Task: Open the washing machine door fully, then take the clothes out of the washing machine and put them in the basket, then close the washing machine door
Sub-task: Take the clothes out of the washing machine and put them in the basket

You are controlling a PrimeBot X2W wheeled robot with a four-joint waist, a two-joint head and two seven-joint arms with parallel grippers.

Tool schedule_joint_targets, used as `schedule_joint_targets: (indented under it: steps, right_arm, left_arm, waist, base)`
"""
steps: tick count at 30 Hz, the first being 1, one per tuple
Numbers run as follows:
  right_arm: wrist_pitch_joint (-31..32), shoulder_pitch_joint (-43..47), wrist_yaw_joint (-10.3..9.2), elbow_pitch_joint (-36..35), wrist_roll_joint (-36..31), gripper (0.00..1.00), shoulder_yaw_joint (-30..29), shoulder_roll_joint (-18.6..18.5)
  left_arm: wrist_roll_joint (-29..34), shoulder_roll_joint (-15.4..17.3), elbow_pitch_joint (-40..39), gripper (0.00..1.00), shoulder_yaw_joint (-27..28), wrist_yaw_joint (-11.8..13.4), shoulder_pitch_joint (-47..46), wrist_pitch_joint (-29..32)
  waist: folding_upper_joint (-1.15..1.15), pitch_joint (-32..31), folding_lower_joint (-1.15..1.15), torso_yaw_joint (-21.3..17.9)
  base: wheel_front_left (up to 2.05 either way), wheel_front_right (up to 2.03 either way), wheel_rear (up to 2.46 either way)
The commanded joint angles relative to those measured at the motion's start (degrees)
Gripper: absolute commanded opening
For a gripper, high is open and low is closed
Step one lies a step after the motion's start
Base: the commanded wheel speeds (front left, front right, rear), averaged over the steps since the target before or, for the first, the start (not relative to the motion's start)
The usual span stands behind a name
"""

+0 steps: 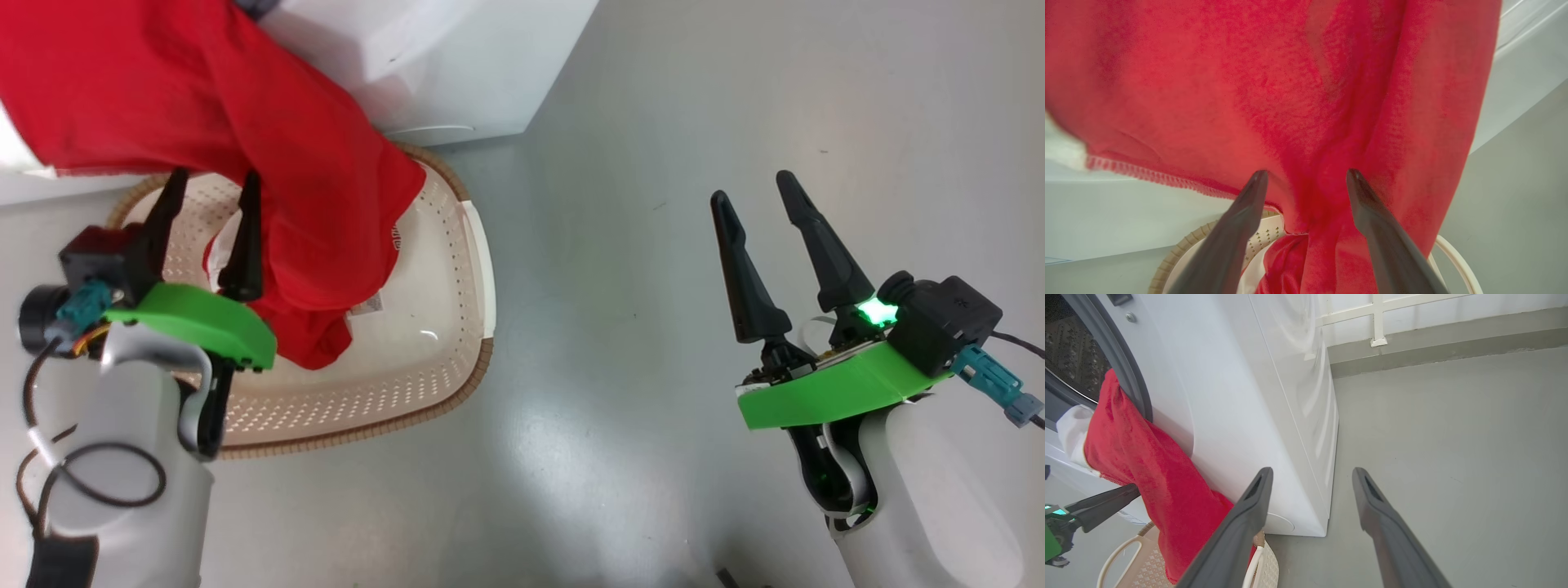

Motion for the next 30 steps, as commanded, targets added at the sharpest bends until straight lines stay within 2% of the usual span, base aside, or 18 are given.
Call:
schedule_joint_targets:
  steps: [1, 12, 30]
  right_arm:
    - [-0.4, 2.1, 0.28, -1.0, -1.0, 1.0, 0.9, 0.1]
    - [-0.4, 3.3, 0.28, -0.9, -2.1, 1.0, -0.1, 0.1]
    - [-0.4, 4.1, 0.28, -1.1, -3.2, 1.0, -1.4, 0.1]
  left_arm:
    - [-0.1, 1.8, -2.3, 1.0, 2.0, -0.3, 2.5, -0.2]
    - [0.8, 0.4, -15.9, 1.0, 8.4, -0.3, 11.5, -0.2]
    - [1.0, -2.0, -34.7, 1.0, 13.1, -0.3, 24.7, -0.2]
  waist:
    - [0.0, -0.4, 0.0, 0.4]
    - [0.0, -2.0, 0.0, 2.0]
    - [0.0, -2.7, 0.0, 2.3]
  base:
    - [0.0, 0.0, 0.0]
    - [0.0, 0.0, 0.0]
    - [0.0, 0.0, 0.0]
